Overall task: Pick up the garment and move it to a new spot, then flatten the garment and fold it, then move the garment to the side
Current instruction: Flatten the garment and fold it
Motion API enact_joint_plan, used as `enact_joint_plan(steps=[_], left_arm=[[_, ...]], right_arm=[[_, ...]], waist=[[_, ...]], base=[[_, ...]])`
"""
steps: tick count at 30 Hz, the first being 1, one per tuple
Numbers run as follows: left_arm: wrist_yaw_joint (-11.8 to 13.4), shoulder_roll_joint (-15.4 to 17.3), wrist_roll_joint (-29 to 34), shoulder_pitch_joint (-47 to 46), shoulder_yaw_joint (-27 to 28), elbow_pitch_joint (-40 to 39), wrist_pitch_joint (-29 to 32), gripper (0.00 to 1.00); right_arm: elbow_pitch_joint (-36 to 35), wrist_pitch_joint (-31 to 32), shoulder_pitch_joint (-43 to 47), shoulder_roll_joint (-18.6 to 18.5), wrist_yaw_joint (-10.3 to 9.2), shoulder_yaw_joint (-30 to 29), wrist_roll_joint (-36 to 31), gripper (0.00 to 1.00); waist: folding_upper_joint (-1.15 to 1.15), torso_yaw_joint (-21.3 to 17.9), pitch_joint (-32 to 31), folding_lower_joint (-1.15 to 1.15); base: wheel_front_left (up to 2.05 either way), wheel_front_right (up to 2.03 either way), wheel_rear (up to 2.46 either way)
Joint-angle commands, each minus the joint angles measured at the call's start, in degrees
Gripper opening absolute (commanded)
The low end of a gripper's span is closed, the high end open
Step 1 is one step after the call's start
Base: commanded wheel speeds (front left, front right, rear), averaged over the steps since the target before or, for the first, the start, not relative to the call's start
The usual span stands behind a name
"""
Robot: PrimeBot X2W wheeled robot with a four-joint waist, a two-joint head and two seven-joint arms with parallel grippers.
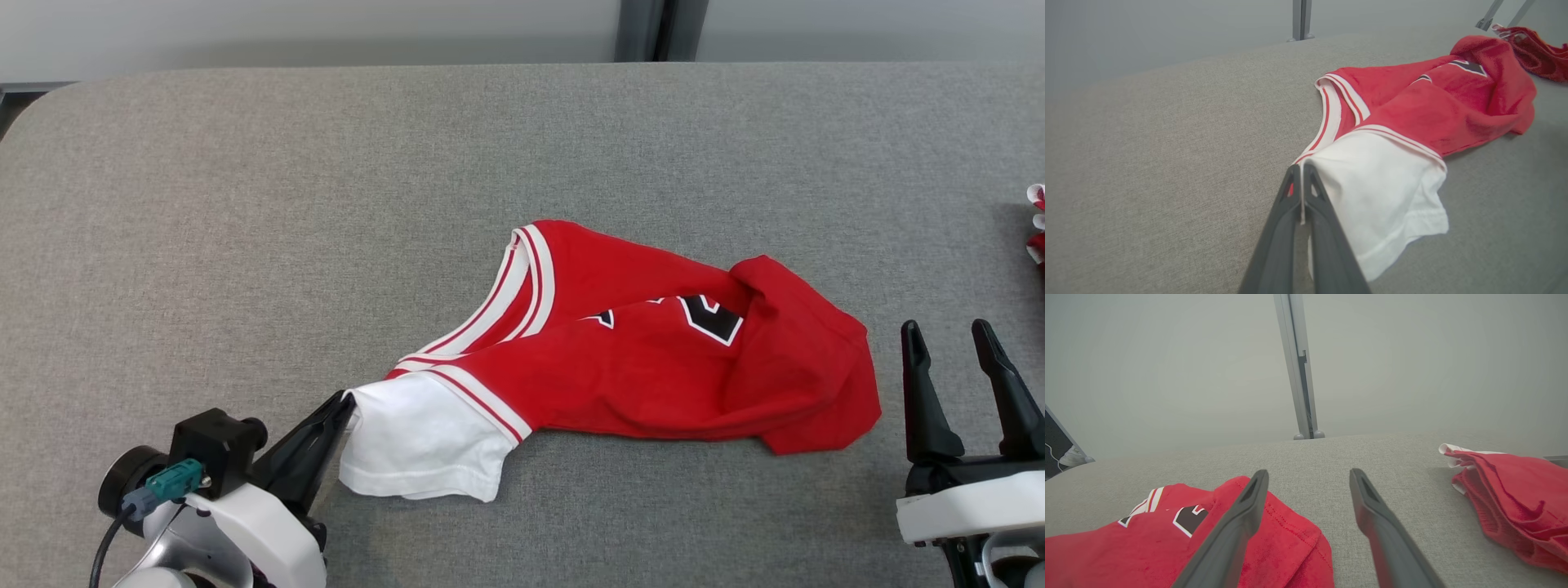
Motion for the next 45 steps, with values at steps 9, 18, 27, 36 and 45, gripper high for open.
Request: enact_joint_plan(steps=[9,18,27,36,45], left_arm=[[-0.8,-3.9,-5.5,1.0,2.6,5.0,-5.2,1.00],[0.2,-9.5,-7.1,-1.4,10.4,7.7,-20.1,1.00],[1.6,-10.8,-1.5,0.6,17.3,6.5,-21.7,1.00],[0.1,-12.2,1.4,5.2,18.2,5.7,-21.7,1.00],[-1.5,-12.8,1.5,7.2,18.1,6.9,-21.8,1.00]], right_arm=[[-1.0,0.5,-0.4,-0.2,-0.02,-0.3,0.1,1.00],[-1.7,0.7,-0.2,-0.1,-0.02,-1.4,-0.8,1.00],[-2.2,1.0,0.3,-0.3,-0.02,-1.5,-2.0,1.00],[-1.7,1.4,1.4,-0.5,-0.02,-0.8,-2.2,1.00],[-1.2,1.9,2.3,-0.6,-0.02,-0.4,-1.6,1.00]], waist=[[0.00,0.0,0.4,0.00],[0.00,0.6,-0.3,0.00],[0.00,0.9,-2.0,0.00],[0.00,0.7,-3.8,0.00],[0.00,0.9,-5.6,0.00]], base=[[0.00,0.00,0.00],[0.00,0.00,0.00],[0.00,0.00,0.00],[0.00,0.00,0.00],[0.00,0.00,0.00]])
